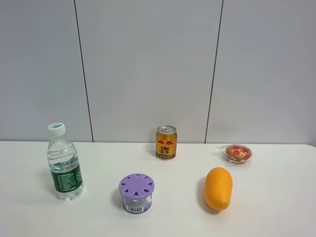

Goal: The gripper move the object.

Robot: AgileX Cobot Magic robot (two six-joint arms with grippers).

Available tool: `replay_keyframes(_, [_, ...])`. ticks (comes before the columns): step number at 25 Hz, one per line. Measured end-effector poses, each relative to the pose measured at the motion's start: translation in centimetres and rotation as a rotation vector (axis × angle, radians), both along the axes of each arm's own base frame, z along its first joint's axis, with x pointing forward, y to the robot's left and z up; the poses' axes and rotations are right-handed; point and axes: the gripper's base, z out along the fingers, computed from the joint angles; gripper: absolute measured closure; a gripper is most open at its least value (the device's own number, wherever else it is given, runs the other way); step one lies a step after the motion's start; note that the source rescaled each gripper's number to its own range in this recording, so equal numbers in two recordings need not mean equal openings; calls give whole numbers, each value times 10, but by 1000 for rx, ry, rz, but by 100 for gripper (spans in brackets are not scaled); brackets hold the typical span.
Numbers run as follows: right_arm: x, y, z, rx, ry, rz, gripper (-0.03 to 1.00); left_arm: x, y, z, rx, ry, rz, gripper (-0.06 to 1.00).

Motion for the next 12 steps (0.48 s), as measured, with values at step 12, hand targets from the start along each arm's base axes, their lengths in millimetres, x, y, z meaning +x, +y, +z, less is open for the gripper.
replay_keyframes(12, [0, 0, 0, 0, 0, 0, -3, 0, 0, 0, 0, 0, 0, 22])
